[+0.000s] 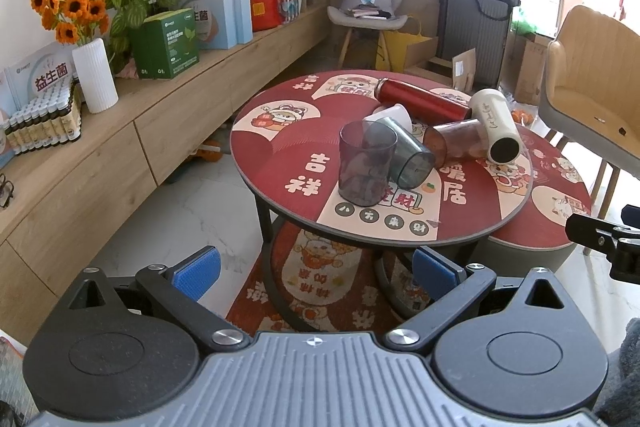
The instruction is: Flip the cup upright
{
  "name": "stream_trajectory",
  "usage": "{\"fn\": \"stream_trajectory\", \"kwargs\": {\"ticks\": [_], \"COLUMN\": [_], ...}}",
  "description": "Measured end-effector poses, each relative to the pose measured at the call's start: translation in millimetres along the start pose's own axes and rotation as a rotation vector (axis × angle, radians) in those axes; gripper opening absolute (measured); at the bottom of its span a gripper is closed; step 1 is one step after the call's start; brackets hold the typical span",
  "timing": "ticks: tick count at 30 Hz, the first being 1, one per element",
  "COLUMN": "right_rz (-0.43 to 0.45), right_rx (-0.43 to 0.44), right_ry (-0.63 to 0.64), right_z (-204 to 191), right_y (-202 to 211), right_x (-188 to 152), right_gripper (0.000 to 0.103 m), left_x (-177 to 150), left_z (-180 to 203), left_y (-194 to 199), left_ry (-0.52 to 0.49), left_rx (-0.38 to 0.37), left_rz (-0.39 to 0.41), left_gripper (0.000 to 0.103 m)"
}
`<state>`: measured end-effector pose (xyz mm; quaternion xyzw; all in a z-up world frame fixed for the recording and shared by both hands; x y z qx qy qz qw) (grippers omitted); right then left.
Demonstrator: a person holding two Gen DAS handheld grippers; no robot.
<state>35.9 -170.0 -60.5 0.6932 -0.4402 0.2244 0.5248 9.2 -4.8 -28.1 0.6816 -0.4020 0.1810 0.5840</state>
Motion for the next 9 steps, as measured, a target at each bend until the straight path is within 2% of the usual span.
{"fn": "stream_trajectory", "kwargs": {"ticks": [9], "right_rz": [0.009], "right_rx": [0.002], "right_ry": [-0.005], "right_z": [1.1], "right_y": [4.2], "right_x": [1.4], "right_gripper": [0.103], "left_x": [0.7], "left_z": [-0.2], "left_y": [4.0], "left_ry": [-0.002], "left_rx": [0.005], "left_rz": [0.014], "left_gripper": [0.103]}}
Point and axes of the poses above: each gripper's, at about its wrist camera, not at the fingertips, and y roughly against the way its jaws point, z to its right, x to its top, the point moved 4 cm from there along -y, roughly the way its jaws point, and after that the axes turned 15 degrees about -y, right-handed, at the moved point
